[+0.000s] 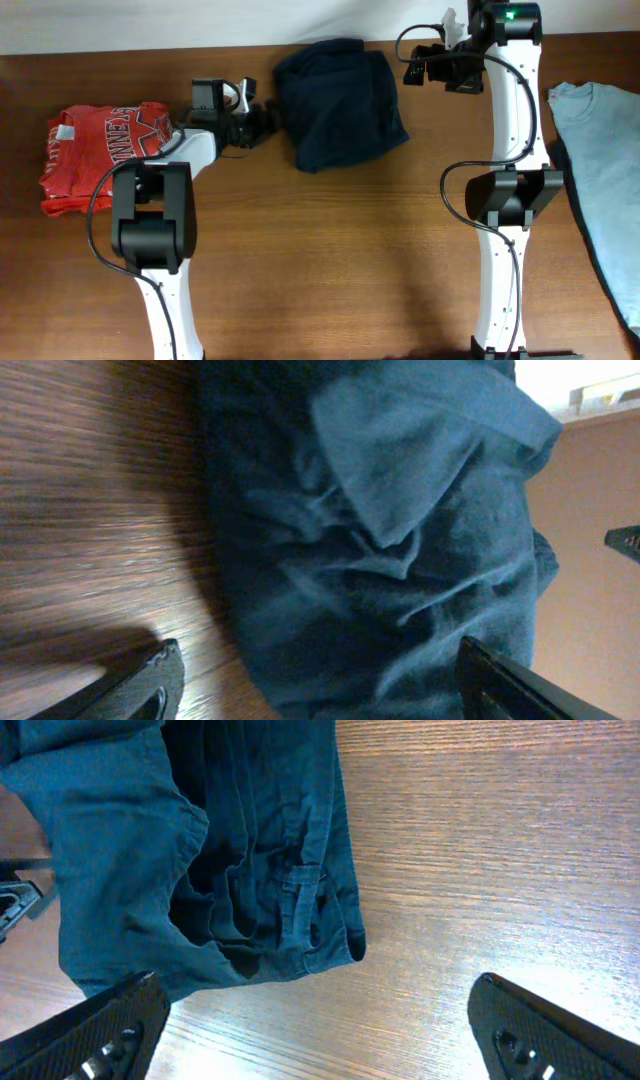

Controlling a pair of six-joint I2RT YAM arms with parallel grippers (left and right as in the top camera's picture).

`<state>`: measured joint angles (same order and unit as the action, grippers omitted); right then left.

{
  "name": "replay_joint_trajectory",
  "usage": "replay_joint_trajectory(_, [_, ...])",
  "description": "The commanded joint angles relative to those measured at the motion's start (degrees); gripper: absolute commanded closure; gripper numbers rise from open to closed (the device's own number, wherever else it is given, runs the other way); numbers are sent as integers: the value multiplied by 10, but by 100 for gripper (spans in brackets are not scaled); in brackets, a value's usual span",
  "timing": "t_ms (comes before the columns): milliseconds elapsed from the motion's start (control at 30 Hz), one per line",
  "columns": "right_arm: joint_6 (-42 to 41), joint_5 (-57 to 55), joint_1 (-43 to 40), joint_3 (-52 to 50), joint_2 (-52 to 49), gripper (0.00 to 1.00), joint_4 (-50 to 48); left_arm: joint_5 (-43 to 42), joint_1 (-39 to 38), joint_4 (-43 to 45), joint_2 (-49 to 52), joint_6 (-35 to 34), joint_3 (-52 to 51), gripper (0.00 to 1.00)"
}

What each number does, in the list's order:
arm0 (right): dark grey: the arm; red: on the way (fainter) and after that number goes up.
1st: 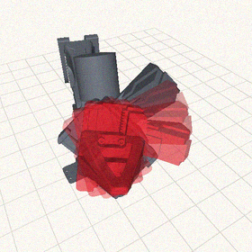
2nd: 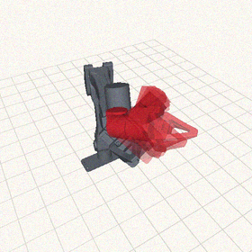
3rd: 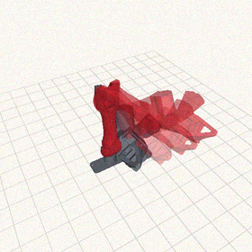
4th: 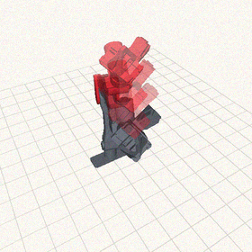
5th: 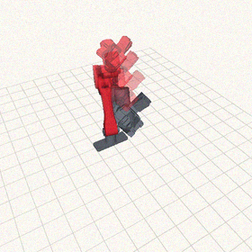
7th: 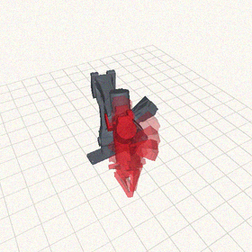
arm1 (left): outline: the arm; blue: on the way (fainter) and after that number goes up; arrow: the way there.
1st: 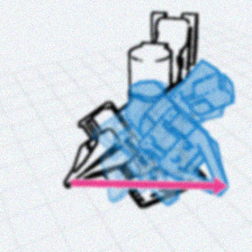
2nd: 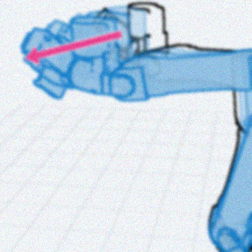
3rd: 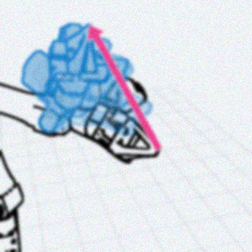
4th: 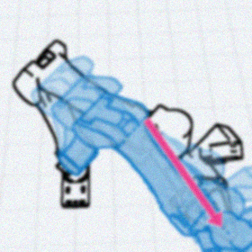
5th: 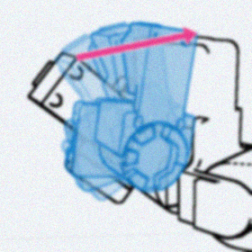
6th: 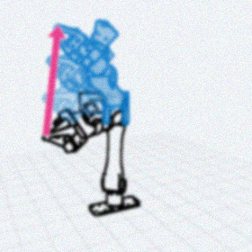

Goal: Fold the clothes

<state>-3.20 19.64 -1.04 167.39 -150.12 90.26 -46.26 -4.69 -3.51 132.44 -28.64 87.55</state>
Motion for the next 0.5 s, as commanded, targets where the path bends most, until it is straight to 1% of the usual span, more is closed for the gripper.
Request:
replay_joint_trajectory(0, [-1, 7, 2, 10, 20, 1, 4, 29, -23, 1, 24, 9, 0, 13])
replay_joint_trajectory(67, [-1, 7, 2, 11, 20, 1, 5, 41, -39, 10, 29, 8, 0, 13])
replay_joint_trajectory(100, [-1, 8, 2, 10, 20, 1, 5, 46, -46, 14, 29, 8, 0, 8])
replay_joint_trajectory(167, [-1, 8, 2, 11, 20, 1, 5, 64, -61, 29, 32, -14, 0, 6])
replay_joint_trajectory(267, [-1, 8, 2, 11, 20, 1, 6, 73, -86, 75, 41, -40, 0, 5])
replay_joint_trajectory(333, [-1, 7, 2, 11, 20, 1, 11, 75, -107, 122, 53, -60, 0, 5])
replay_joint_trajectory(367, [0, 7, 2, 11, 20, 1, 14, 78, -118, 144, 59, -66, 0, 20])
replay_joint_trajectory(400, [0, 7, 2, 11, 20, 1, 16, 77, -122, 153, 61, -66, 0, 38])
replay_joint_trajectory(433, [0, 7, 2, 11, 20, 1, 20, 78, -128, 163, 62, -66, 0, 72])
replay_joint_trajectory(467, [3, 7, 2, 11, 20, 1, 22, 82, -131, 168, 62, -66, 0, 94])
